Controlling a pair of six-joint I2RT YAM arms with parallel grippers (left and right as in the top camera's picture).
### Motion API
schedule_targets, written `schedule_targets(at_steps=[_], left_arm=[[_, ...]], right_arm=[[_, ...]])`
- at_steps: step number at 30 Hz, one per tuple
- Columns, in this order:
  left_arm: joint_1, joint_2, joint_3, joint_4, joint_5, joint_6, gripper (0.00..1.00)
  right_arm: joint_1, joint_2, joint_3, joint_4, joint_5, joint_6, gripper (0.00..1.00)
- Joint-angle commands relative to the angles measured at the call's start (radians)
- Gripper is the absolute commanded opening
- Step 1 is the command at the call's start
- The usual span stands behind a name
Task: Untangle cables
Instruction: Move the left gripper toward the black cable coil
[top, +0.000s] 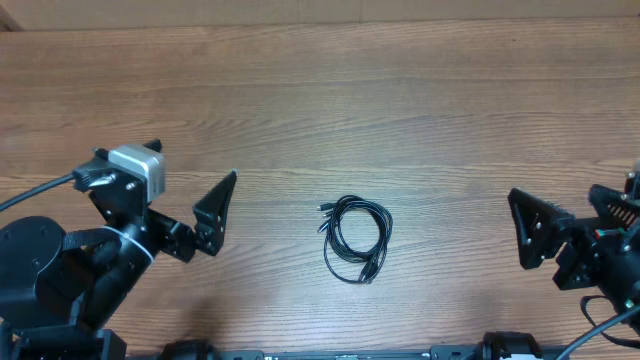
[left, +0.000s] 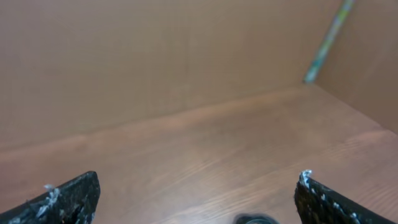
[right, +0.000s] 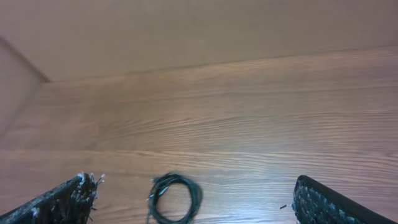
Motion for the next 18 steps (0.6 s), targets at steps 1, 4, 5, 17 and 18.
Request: schedule_targets(at_steps=[1, 4, 5, 17, 18], left_arm=[[0.004, -0.002, 0.017, -0.044, 0.069, 0.033, 1.00], [0.004, -0.002, 0.017, -0.055, 0.072, 0.033, 0.99], [0.004, -0.002, 0.017, -0.075, 0.072, 0.033, 0.99], [0.004, -0.002, 0.015, -0.116, 0.134, -0.019, 1.00], [0.004, -0.002, 0.015, -0.118, 0.152, -0.020, 1.00]], right_arm=[[-0.004, -0.002, 0.020, 0.004, -0.103, 0.003, 1.00], [-0.004, -0.002, 0.020, 0.000, -0.126, 0.003, 1.00], [-0.004, -0.002, 0.020, 0.000, -0.125, 0.003, 1.00], [-0.004, -0.002, 0.020, 0.000, -0.122, 0.003, 1.00], [-0.004, -0.002, 0.020, 0.001, -0.124, 0.004, 1.00]])
